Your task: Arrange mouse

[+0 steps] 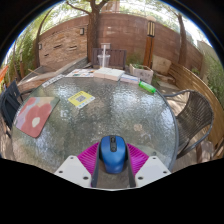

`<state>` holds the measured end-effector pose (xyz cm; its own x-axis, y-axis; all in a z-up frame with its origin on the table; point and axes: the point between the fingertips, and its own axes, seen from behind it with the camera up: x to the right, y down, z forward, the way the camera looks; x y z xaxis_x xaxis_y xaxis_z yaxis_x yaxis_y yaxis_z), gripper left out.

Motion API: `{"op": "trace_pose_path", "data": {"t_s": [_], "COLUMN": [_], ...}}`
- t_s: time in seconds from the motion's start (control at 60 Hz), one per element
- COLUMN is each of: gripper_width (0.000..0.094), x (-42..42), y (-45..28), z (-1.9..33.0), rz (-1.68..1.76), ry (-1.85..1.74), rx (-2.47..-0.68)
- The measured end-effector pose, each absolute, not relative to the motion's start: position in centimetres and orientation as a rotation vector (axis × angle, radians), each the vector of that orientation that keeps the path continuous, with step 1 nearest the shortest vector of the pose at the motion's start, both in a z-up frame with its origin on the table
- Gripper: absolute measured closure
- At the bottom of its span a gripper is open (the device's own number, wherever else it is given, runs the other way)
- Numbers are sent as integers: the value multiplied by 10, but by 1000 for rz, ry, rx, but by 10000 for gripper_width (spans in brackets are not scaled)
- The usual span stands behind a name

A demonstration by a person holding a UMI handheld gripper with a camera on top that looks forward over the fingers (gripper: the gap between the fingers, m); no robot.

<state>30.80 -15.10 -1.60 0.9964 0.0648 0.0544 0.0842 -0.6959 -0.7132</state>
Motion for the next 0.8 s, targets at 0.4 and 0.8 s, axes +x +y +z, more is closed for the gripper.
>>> {"op": "trace_pose_path", "data": {"t_s": [0.4,0.8], "gripper_width": [582,584], "x": [286,-8], "y": [-109,-42], "z": [143,89], "rz": [-263,85], "ry": [245,10], "rx": [-2115,-2170]}}
